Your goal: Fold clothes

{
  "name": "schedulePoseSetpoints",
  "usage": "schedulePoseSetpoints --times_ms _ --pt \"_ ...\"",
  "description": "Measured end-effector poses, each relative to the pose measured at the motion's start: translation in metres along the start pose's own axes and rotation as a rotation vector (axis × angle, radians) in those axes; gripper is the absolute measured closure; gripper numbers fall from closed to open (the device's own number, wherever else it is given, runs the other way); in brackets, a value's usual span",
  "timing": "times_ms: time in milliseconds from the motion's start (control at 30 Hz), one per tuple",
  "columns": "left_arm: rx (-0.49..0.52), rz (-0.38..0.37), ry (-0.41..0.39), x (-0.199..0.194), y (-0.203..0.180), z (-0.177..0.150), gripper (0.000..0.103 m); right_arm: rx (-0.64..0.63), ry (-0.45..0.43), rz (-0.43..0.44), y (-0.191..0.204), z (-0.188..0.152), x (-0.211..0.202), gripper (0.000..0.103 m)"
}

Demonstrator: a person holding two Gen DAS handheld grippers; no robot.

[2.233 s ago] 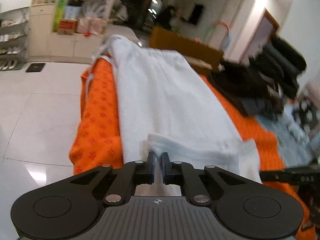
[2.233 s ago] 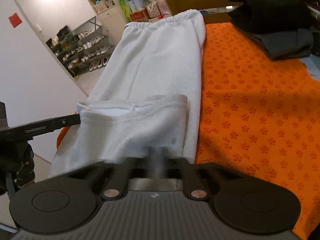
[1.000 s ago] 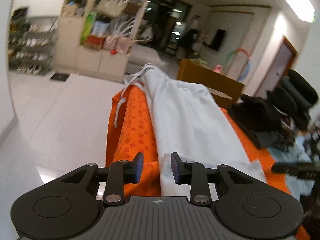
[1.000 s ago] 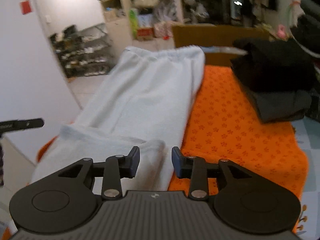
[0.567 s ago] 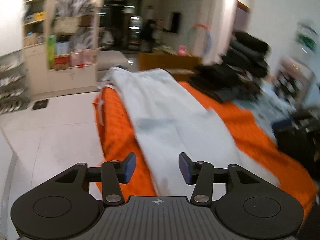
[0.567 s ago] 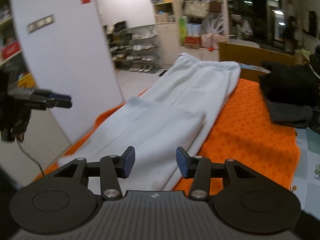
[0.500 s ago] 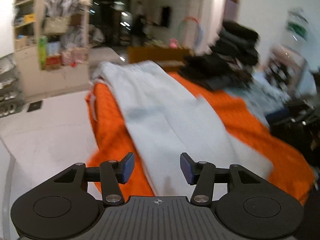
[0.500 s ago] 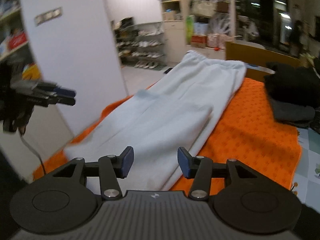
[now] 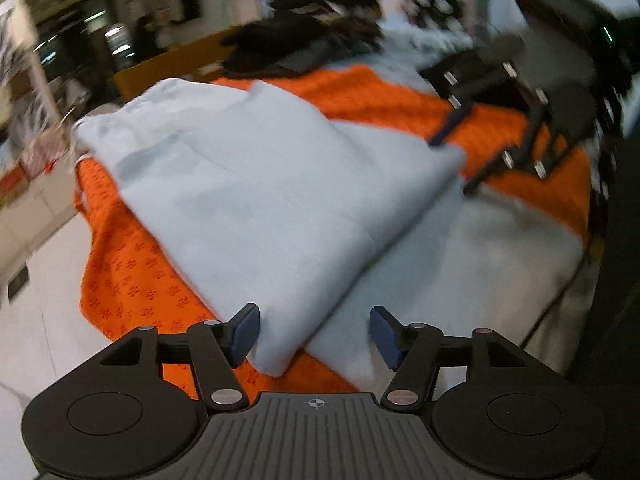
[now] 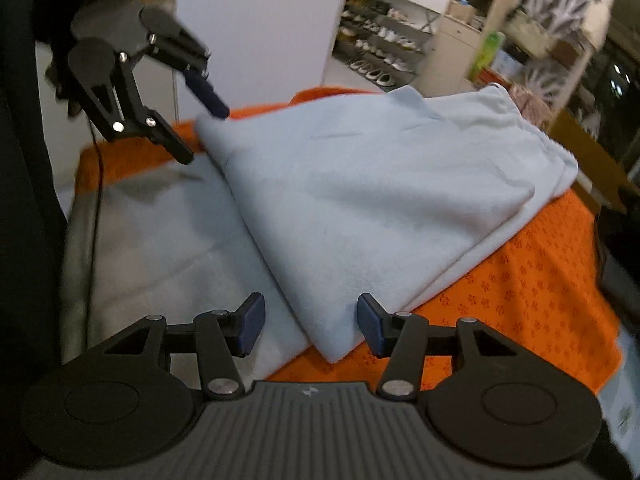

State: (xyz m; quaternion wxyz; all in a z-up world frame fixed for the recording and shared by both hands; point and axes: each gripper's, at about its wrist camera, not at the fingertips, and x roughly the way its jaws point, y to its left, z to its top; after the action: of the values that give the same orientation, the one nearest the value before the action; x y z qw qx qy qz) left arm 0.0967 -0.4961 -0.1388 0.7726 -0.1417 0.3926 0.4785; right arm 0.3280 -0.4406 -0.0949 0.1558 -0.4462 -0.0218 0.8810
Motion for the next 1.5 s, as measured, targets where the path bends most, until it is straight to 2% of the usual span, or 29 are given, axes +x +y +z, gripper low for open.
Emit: schedulePoseSetpoints --times_ms 67,100,133,233,400,600,733,900,1067,1233,1400,1500 --pt "0.047 0.040 -0.001 0.004 -0.003 -0.002 0.040 -0.010 0.015 -0.021 -0.002 0.001 0.004 0.053" --pt "0.056 0.058 -0.006 0.006 -0.002 -0.002 0.050 -0.013 0.022 -0.032 -0.003 0.002 0.007 0.066" --pt "0.057 0.081 -0.009 0.007 -0.001 -0.001 0.073 -0.012 0.023 -0.038 -0.003 0.004 0.006 0.073" --pt "0.050 0.116 -0.054 -0.001 0.008 0.003 0.087 -0.011 0.004 -0.069 -0.001 0.011 -0.006 0.086" --pt "0.070 0.164 -0.178 -0.038 0.028 0.031 0.089 0.018 -0.070 -0.176 -0.010 0.039 -0.044 0.090" --pt "0.041 0.203 -0.286 -0.068 0.088 0.104 0.089 0.070 -0.154 -0.289 -0.057 0.096 -0.089 0.092" --pt "0.003 0.227 -0.324 -0.066 0.141 0.163 0.089 0.095 -0.209 -0.349 -0.112 0.139 -0.105 0.093" --pt "-0.086 0.248 -0.346 -0.034 0.217 0.234 0.089 0.152 -0.261 -0.374 -0.206 0.185 -0.102 0.093" --pt "-0.143 0.277 -0.314 0.021 0.287 0.290 0.089 0.185 -0.269 -0.367 -0.314 0.214 -0.066 0.092" --pt "-0.196 0.296 -0.233 0.102 0.352 0.322 0.089 0.225 -0.229 -0.324 -0.419 0.226 0.015 0.092" --pt "-0.251 0.311 -0.152 0.191 0.404 0.325 0.089 0.270 -0.175 -0.273 -0.502 0.225 0.111 0.092" --pt "-0.267 0.321 -0.111 0.235 0.424 0.321 0.089 0.290 -0.153 -0.263 -0.526 0.217 0.164 0.092"
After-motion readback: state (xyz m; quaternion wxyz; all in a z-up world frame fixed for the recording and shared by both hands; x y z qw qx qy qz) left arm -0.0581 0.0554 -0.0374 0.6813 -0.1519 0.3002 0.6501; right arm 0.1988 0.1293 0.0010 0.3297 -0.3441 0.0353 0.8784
